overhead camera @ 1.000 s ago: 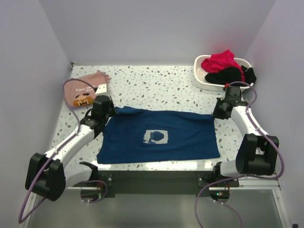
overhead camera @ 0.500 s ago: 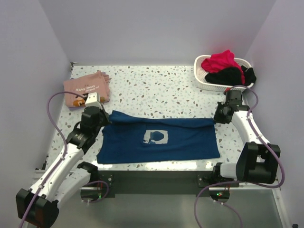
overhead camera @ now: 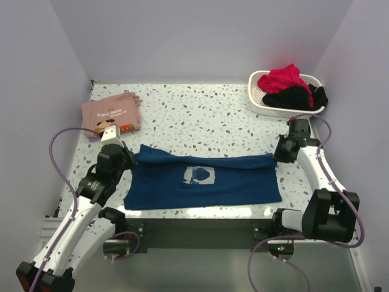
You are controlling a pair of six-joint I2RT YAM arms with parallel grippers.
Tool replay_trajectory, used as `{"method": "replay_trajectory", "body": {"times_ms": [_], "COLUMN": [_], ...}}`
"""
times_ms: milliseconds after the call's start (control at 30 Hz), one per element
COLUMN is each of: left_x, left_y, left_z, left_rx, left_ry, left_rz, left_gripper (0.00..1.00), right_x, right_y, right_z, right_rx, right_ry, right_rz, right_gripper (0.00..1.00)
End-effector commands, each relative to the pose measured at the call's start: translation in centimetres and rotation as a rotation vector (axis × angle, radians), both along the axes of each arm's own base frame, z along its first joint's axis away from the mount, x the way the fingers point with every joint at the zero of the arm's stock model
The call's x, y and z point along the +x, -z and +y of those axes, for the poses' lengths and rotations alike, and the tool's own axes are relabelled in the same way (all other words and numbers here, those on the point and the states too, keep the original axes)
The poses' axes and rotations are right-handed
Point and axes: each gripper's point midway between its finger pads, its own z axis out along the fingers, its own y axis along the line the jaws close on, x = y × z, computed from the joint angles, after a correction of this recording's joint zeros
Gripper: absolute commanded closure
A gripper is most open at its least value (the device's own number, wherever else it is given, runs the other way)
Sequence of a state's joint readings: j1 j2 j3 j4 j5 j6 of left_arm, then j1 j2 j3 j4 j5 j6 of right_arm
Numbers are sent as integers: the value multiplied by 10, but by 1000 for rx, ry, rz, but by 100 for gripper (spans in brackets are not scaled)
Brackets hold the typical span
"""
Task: Fold and stack the t-shirts
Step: Fold the tshirt
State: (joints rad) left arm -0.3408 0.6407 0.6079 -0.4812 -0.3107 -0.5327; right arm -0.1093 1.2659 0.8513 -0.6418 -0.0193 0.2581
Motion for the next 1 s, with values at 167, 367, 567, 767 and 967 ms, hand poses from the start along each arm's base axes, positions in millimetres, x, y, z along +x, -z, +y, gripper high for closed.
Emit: {"method": "replay_trajectory", "body": {"times_ms": [167, 367, 567, 767, 967], "left_x": [-12, -20, -39, -48, 10], "left_y": [-23, -29, -43, -72, -52], "left_z": [6, 5, 7, 22, -15], "left_rx": [-62, -94, -167, -183, -149], "left_ry": [-47, -43, -64, -117, -2], "left_rz": [-34, -38, -58, -161, -95], "left_gripper": [100, 100, 43, 16, 13], "right_x": [-9, -15, -28, -19, 6], "right_y": [-6, -9, -24, -75, -63], "right_z": [-4, -6, -8, -12, -2], "right_rx": [-25, -34, -49, -75, -21], "right_ry": [31, 40, 78, 88, 32], "right_rz": [0, 4, -21, -195, -179], "right_gripper": [100, 100, 68, 46, 51]}}
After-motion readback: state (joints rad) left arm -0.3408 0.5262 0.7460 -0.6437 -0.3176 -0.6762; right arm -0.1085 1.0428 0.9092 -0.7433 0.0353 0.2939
